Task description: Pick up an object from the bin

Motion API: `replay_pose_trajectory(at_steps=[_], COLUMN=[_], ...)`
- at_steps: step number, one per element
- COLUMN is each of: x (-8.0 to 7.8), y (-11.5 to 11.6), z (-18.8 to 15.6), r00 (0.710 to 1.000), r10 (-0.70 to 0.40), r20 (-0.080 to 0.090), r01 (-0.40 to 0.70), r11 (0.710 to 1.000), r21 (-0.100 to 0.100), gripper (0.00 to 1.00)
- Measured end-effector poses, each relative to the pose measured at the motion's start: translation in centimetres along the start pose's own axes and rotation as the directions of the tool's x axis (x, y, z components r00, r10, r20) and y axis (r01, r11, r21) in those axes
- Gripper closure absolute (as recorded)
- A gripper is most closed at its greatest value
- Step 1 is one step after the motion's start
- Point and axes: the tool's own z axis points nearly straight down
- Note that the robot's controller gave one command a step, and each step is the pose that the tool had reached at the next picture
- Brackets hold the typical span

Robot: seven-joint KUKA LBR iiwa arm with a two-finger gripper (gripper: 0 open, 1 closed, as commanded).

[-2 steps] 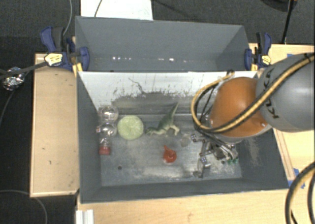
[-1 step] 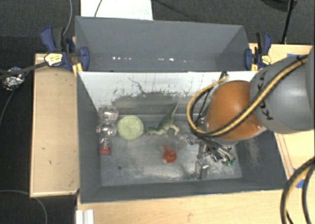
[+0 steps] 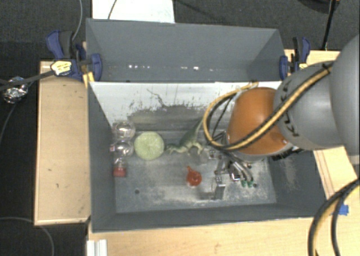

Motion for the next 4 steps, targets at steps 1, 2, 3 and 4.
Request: replay_pose_trajectory(at_steps=[1,2,3,4], x=[-1.1,-3.8,-3.8,-4.3], y=[2.3,5.1,5.1,5.0], z=[0.2,0.9,0.9,-3.2], r00=[0.991,0.998,0.998,0.998], r10=[-0.134,-0.051,-0.052,-0.056], r20=[-0.001,-0.034,-0.034,-0.016], r01=[0.134,0.051,0.052,0.056], r11=[0.991,0.999,0.999,0.998], r21=[0.001,-0.001,-0.001,-0.001], gripper=[0.00,1.00,1.00,1.00])
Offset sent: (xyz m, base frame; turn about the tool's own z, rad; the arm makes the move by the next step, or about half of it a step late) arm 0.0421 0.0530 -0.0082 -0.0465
